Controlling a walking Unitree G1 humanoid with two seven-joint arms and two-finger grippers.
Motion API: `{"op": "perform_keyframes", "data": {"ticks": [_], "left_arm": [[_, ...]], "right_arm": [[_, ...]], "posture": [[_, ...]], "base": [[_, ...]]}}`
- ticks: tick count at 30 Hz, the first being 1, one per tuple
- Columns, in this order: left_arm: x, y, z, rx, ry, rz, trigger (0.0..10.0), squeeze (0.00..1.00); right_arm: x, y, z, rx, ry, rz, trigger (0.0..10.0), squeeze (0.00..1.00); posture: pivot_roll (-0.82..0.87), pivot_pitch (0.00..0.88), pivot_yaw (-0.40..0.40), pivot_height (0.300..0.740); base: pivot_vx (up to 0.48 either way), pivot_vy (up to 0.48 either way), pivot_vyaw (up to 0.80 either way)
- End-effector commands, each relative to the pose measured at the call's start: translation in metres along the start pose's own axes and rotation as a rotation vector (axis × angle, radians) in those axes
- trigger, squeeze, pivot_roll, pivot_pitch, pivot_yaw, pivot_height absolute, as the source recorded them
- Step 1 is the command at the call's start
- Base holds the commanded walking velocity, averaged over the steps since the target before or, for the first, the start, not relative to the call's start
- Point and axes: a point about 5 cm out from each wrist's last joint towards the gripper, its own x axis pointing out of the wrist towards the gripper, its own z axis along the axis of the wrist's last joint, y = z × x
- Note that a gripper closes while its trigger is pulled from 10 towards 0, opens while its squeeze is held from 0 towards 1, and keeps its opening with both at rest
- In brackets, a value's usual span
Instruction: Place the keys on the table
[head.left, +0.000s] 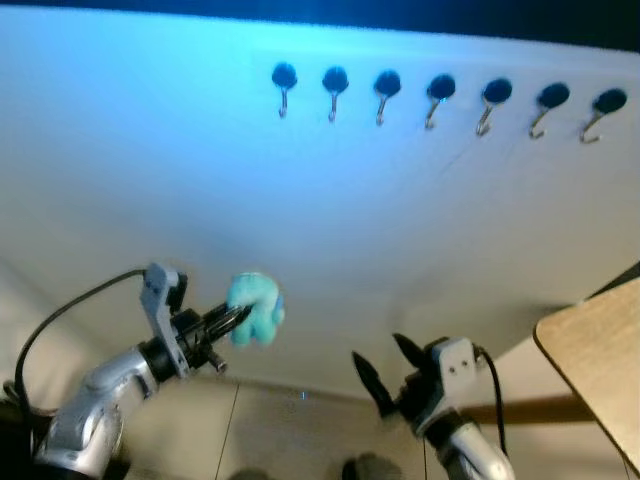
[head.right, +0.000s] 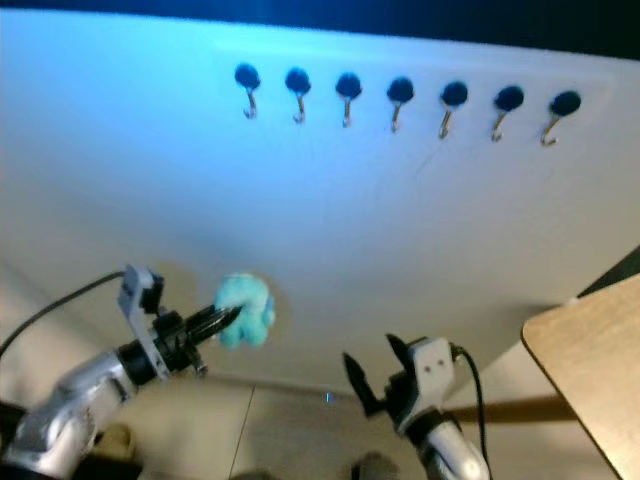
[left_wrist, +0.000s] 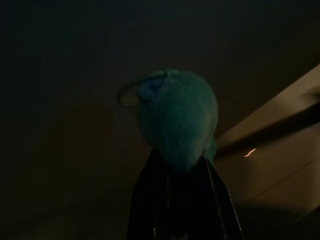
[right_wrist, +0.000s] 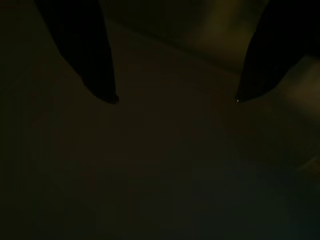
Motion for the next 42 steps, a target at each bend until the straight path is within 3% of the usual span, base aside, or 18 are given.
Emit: {"op": "perform_keyframes", "data": {"ticks": [1,3,5,6,7,10,13,23,32,42], "left_arm": [[-0.003,0.006,-0.032,-0.016,0.107,0.114,0.0,0.0],[-0.006,0.017,-0.058,0.034,0.24,0.274,0.0,0.0],[-0.007,0.02,-0.068,0.021,0.277,0.323,0.0,0.0],[-0.007,0.021,-0.076,0.015,0.307,0.374,3.7,0.0],[-0.006,0.02,-0.082,-0.017,0.313,0.408,10.0,0.0],[-0.002,0.017,-0.094,-0.116,0.341,0.483,10.0,0.0],[0.002,0.015,-0.097,-0.137,0.343,0.486,10.0,0.0],[0.021,0.004,-0.105,-0.115,0.364,0.485,10.0,0.0],[0.02,-0.003,-0.116,-0.128,0.419,0.496,10.0,0.0],[0.026,-0.001,-0.109,-0.145,0.388,0.509,10.0,0.0]], "right_arm": [[-0.01,-0.014,-0.018,0.053,0.065,-0.112,10.0,0.0],[-0.013,-0.021,-0.033,0.085,0.136,-0.176,10.0,0.0],[-0.014,-0.022,-0.041,0.106,0.179,-0.188,10.0,0.0],[-0.014,-0.022,-0.051,0.137,0.243,-0.21,10.0,0.0],[-0.014,-0.021,-0.059,0.156,0.29,-0.225,10.0,0.0],[-0.014,-0.015,-0.076,0.11,0.415,-0.254,10.0,0.0],[-0.013,-0.014,-0.08,0.071,0.441,-0.267,10.0,0.0],[-0.005,-0.02,-0.079,0.004,0.457,-0.313,10.0,0.0],[-0.007,-0.021,-0.081,0.005,0.469,-0.306,10.0,0.0],[-0.008,-0.02,-0.084,0.002,0.479,-0.303,10.0,0.0]], "posture": [[0.03,0.068,0.009,0.74],[0.03,0.068,0.011,0.74],[0.02,0.067,0.013,0.74],[0.02,0.064,0.016,0.74],[0.02,0.063,0.016,0.74],[0.02,0.054,0.017,0.74],[0.02,0.05,0.015,0.74],[0.01,0.054,0.012,0.74],[0.01,0.053,0.01,0.74],[0.01,0.055,0.006,0.74]], "base": [[0.0,0.0,0.0],[0.0,0.0,0.0],[0.0,0.0,0.0],[0.0,0.0,0.0],[0.0,0.0,0.0],[0.0,0.0,0.0],[0.0,0.0,0.0],[0.0,0.0,0.0],[0.0,0.0,0.0],[-0.323,0.0,0.0]]}}
